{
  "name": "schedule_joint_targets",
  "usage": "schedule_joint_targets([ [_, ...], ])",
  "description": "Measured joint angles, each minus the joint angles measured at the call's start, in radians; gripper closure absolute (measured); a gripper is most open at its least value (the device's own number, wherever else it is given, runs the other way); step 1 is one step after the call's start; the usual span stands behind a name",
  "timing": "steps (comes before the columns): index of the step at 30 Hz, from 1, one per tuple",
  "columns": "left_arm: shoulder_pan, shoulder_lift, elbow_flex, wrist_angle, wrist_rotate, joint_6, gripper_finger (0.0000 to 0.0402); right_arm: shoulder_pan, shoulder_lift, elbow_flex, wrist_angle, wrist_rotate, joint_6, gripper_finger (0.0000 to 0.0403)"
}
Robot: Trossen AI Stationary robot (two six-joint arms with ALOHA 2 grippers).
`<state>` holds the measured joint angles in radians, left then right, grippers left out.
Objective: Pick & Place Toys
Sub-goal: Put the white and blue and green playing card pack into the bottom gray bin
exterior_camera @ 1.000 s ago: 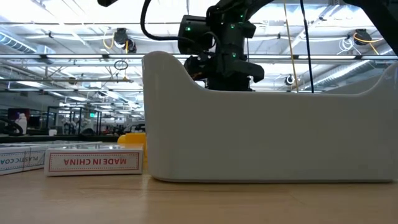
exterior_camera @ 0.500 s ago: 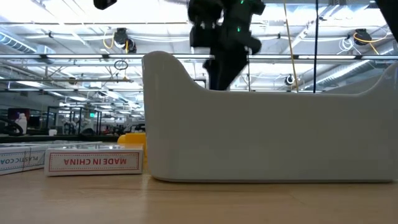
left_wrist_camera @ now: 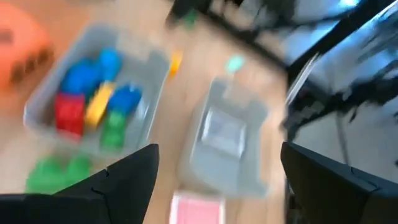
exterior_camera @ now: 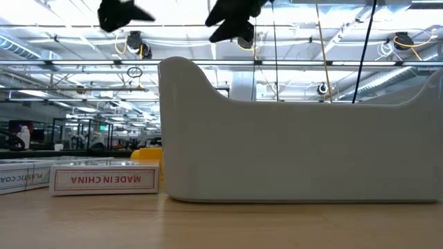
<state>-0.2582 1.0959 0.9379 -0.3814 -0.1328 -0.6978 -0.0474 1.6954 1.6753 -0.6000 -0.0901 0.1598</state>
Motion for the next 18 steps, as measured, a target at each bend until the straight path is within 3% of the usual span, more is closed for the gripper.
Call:
schedule_joint_targets([
  [6, -0.058, 0.094, 0.0, -0.221, 0.051, -0.177, 0.0062, 0.079, -0.027, 0.0, -0.013, 0.032, 0.087, 0.0193],
  [18, -0.216, 0.276, 0.0, -0.244, 0.02, -0.762, 0.0062, 0.303, -0.051, -0.002, -0.109, 0.495, 0.187, 0.0193],
])
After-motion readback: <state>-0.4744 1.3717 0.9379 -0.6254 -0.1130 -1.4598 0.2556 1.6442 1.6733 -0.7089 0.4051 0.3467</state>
